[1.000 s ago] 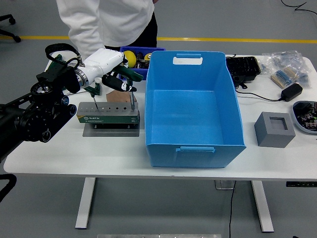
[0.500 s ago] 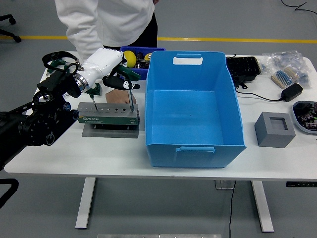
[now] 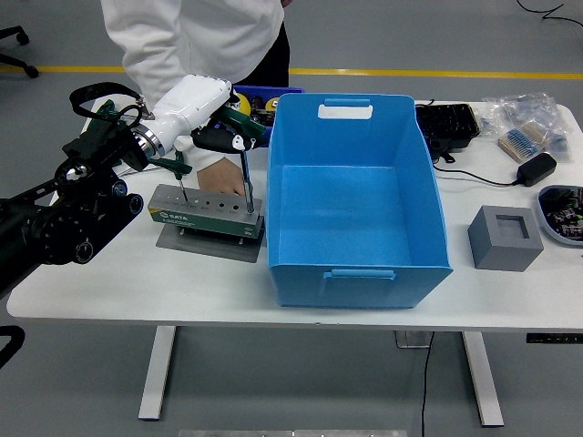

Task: Lift tool from toolbox,place it in box,lift tool from toolbox,place it in box

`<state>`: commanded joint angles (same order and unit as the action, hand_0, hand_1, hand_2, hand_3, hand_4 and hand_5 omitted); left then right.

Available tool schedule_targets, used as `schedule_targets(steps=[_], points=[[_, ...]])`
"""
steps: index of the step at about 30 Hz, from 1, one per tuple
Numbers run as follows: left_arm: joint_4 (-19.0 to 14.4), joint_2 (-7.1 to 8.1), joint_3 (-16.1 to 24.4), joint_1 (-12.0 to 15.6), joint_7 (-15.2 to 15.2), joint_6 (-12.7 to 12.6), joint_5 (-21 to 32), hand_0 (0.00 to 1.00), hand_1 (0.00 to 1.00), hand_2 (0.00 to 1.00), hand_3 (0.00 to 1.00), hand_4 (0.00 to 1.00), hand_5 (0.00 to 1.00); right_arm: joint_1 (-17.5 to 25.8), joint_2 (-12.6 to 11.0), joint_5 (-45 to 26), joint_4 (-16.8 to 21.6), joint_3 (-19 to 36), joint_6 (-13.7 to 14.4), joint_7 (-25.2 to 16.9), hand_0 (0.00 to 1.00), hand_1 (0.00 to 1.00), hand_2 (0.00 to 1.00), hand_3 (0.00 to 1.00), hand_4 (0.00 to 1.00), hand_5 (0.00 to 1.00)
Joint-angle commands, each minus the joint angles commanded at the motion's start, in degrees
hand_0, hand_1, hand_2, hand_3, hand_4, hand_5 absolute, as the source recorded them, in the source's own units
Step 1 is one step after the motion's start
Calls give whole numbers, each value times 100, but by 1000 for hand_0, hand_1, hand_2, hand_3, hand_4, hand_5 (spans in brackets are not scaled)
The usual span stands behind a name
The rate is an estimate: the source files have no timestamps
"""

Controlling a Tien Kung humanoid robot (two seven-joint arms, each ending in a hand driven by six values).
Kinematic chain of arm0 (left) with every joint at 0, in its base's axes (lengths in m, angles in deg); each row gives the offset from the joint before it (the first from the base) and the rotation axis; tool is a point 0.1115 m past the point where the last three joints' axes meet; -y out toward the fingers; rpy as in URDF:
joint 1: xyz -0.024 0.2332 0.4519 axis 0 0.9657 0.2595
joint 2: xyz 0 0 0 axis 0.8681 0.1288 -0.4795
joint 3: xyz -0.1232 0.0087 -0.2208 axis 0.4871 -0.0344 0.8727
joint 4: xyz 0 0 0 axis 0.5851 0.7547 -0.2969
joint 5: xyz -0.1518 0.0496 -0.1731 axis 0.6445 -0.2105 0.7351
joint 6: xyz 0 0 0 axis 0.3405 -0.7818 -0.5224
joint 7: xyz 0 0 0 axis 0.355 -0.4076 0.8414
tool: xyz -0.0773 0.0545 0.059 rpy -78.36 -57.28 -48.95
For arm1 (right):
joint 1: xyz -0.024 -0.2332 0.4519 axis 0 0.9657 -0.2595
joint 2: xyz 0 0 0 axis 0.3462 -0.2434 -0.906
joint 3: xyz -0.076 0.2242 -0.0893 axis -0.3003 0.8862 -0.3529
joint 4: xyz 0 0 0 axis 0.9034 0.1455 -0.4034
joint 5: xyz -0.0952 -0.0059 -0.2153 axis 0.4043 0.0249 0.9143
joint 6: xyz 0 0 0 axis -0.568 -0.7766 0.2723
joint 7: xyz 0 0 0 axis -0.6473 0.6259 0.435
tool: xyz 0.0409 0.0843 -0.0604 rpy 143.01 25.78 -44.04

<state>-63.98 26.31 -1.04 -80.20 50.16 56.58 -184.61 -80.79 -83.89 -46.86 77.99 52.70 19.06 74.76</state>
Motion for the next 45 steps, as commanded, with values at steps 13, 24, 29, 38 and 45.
schedule_targets(steps=[13,24,29,38,45], points=[[-1031,260,196,-419,-34,95,175,130,2,23,13,778,617,7,-16,-68,-1,-34,-4,-14,708,691,733,599,831,721],[-1865,48,239,-795,148,-138,383,127,2,22,12,761,595,-2,-16,-38,-9,-17,3,-6,708,690,733,599,832,722],[-2066,-178,105,-790,235,-233,517,126,2,21,12,761,594,-5,-19,-12,-9,-3,3,0,708,690,733,599,832,722],[-1690,-604,-647,-614,233,-306,717,167,24,62,52,766,575,-43,-34,42,-3,15,4,12,711,689,733,598,831,723],[-1170,-896,-1328,-627,210,-224,1033,234,131,166,188,783,551,-70,-57,55,2,20,4,6,711,689,732,598,831,723]])
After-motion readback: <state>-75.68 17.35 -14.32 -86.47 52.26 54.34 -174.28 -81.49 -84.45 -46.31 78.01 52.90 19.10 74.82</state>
